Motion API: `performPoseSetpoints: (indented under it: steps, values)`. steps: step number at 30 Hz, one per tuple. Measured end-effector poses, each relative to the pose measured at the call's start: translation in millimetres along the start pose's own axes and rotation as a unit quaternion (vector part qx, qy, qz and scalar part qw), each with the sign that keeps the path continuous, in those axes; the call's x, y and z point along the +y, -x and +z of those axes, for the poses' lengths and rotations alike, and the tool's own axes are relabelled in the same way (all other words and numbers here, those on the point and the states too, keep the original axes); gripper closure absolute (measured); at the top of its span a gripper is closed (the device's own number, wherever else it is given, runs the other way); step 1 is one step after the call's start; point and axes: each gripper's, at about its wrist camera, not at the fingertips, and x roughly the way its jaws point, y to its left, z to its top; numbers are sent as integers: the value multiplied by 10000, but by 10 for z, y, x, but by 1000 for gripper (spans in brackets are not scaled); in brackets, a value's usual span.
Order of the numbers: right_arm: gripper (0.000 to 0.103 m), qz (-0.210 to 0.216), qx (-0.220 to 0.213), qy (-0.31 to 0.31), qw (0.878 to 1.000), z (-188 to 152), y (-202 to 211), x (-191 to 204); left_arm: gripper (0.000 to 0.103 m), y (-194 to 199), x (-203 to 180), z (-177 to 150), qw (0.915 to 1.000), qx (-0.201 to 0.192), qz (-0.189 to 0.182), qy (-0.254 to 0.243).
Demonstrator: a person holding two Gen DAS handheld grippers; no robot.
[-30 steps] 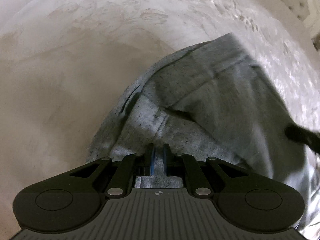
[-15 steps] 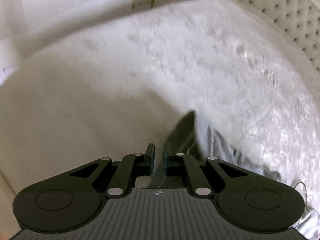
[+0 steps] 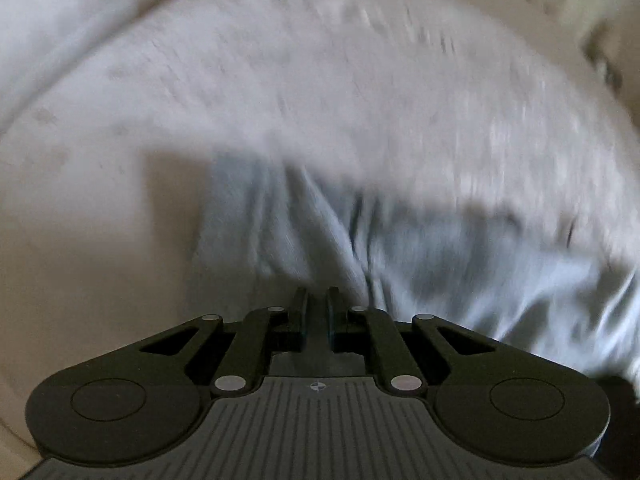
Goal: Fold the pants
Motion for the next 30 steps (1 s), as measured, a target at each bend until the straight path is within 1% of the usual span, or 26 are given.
performPoseSetpoints:
  steps: [2,3,4,6,7,8,10,11,14,16,17,19,21,24,25,26,28,30]
  values:
    - [88,-1,3,-130,9999,18,24,-67,93,-191,-3,-135,9989,387,211,-148]
    - [88,29,-19,-238,9997,20,79,-100,93,-224,25,-194,9985,468,231,-144]
    - [87,48,-64,-360,9993,24,136,-146,93,-216,50,-224,9987,455,223,-79]
    - [75,-78,-222,-636,9977,29,304,-273,93,-164,56,-232,9986,470,233,-41]
    - [66,-169,-325,-769,9964,35,396,-349,93,-137,48,-208,9985,489,249,-46]
    - [59,-256,-475,-933,9942,44,503,-452,93,-109,38,-201,9985,482,265,-42]
    - [51,-510,-778,-1218,9882,69,691,-677,93,-18,43,-145,9988,383,285,52]
    - [49,-706,-909,-1348,9842,79,780,-813,93,46,36,-113,9992,275,279,109]
    - [49,-1152,-1003,-1674,9740,135,854,-1231,93,212,-75,9,9995,-141,265,108]
    - [49,-1259,-1081,-1903,9676,164,843,-1491,93,260,-142,88,9988,-335,344,35]
    - [49,-1264,-1073,-2037,9649,182,805,-1648,93,258,-171,113,9986,-338,395,38]
    - [49,-1163,-898,-2178,9649,199,683,-1863,93,180,-175,141,9988,-235,415,146]
    - [50,-1018,-632,-2185,9685,228,517,-2065,93,60,-172,149,9986,-80,481,207]
    - [50,-865,-270,-2133,9728,260,261,-2213,93,-66,-98,-4,9970,304,691,149]
    - [50,-832,-181,-2092,9741,240,190,-2228,93,-152,-69,-66,9963,488,697,122]
    - [50,-803,-96,-2062,9752,236,120,-2270,93,-208,-32,-139,9961,567,658,125]
    - [51,-730,75,-2070,9756,233,-16,-2282,93,-217,-4,-224,9969,471,616,107]
    - [55,-619,205,-2048,9766,212,-76,-2259,93,-209,-16,-219,9968,482,637,81]
